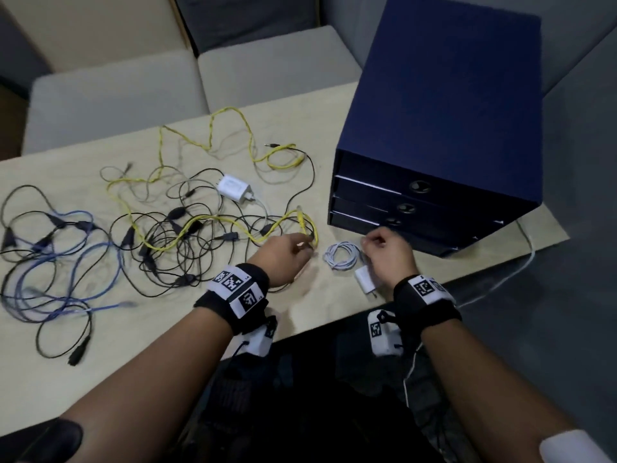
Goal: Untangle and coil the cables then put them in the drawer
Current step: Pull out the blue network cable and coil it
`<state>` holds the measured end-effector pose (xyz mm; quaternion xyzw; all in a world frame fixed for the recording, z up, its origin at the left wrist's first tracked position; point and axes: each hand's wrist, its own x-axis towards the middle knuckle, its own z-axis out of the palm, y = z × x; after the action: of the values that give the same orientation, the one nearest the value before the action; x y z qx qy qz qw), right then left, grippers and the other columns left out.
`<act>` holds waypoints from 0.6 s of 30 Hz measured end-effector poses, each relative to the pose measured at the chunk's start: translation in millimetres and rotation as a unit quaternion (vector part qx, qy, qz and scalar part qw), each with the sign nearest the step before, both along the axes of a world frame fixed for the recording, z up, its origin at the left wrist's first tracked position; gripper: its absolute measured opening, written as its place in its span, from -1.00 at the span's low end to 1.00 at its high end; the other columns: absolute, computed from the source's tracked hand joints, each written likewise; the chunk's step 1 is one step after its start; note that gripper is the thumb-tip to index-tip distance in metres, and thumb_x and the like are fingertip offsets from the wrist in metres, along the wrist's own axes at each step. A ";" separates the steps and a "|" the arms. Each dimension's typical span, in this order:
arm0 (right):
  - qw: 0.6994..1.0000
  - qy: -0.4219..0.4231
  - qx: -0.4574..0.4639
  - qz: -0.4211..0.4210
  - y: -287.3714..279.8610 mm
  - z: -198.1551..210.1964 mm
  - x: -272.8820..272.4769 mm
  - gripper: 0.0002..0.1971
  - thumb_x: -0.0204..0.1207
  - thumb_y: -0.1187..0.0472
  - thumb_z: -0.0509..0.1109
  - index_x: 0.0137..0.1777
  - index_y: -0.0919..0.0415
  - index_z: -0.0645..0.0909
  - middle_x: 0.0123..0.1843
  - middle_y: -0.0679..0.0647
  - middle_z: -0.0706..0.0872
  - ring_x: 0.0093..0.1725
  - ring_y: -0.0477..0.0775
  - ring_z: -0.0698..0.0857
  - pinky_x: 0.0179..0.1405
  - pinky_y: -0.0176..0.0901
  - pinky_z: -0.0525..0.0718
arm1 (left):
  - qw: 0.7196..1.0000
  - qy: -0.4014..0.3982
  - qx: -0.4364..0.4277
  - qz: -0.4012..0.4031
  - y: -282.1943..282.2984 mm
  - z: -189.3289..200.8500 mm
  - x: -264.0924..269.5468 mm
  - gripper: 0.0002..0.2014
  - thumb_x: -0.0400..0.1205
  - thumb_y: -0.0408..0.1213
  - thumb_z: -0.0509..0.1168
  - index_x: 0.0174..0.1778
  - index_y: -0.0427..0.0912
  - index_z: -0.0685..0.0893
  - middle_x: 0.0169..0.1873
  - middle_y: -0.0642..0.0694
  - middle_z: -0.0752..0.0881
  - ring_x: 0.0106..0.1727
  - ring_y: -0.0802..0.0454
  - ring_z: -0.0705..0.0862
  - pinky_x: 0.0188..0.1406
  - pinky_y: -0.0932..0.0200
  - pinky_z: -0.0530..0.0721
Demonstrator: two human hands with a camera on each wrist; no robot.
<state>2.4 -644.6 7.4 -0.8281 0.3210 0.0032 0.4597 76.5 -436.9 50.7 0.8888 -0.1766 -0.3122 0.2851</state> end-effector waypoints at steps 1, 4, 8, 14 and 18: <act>1.000 -0.013 0.003 0.021 8.4 10.7 9.3 -0.93 0.53 0.15 0.43 -0.13 0.13 0.65 -0.18 0.05 0.72 -0.15 0.08 0.68 -0.11 -0.16 0.62 | 0.999 -0.010 -0.026 0.023 10.8 13.3 3.5 -0.70 0.69 -0.09 0.20 0.33 0.04 0.60 0.04 -0.05 0.75 -0.36 0.01 0.70 -0.26 0.25 0.59; 0.994 -0.057 -0.001 0.097 34.2 42.1 37.5 -0.93 0.53 0.15 0.43 -0.17 0.09 0.64 -0.20 0.03 0.73 -0.15 0.07 0.67 -0.11 -0.15 0.61 | 0.989 -0.048 -0.096 0.100 43.4 47.0 15.1 -0.76 0.67 -0.16 0.25 0.24 -0.02 0.66 -0.08 -0.03 0.77 -0.41 0.01 0.75 -0.30 0.20 0.66; 0.981 -0.092 0.002 0.174 71.0 73.3 68.1 -0.91 0.53 0.13 0.43 -0.19 0.08 0.64 -0.24 -0.04 0.70 -0.19 0.01 0.64 -0.14 -0.18 0.57 | 0.968 -0.074 -0.152 0.187 89.5 72.6 28.6 -0.80 0.66 -0.22 0.26 0.18 -0.05 0.67 -0.07 -0.06 0.76 -0.37 -0.02 0.74 -0.46 0.27 0.62; 0.966 -0.093 -0.012 0.240 136.0 92.8 97.5 -0.87 0.52 0.11 0.43 -0.25 0.00 0.60 -0.25 -0.06 0.68 -0.16 0.10 0.68 -0.05 -0.05 0.63 | 0.944 -0.098 -0.162 0.271 178.0 78.4 35.2 -0.84 0.65 -0.25 0.26 0.10 -0.03 0.67 -0.11 -0.09 0.78 -0.35 0.02 0.74 -0.38 0.16 0.67; 0.955 -0.070 -0.024 0.287 195.7 95.0 106.9 -0.89 0.51 0.13 0.42 -0.24 0.05 0.62 -0.24 -0.03 0.68 -0.11 0.15 0.71 -0.05 -0.01 0.66 | 0.935 -0.101 -0.136 0.313 248.0 65.6 28.0 -0.81 0.65 -0.26 0.25 0.13 -0.14 0.68 -0.13 -0.11 0.77 -0.33 0.04 0.73 -0.44 0.31 0.55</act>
<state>109.3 -448.9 102.4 -0.8943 0.0364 0.0695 0.4405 104.5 -189.0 116.4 0.8785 0.0420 -0.0892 0.4674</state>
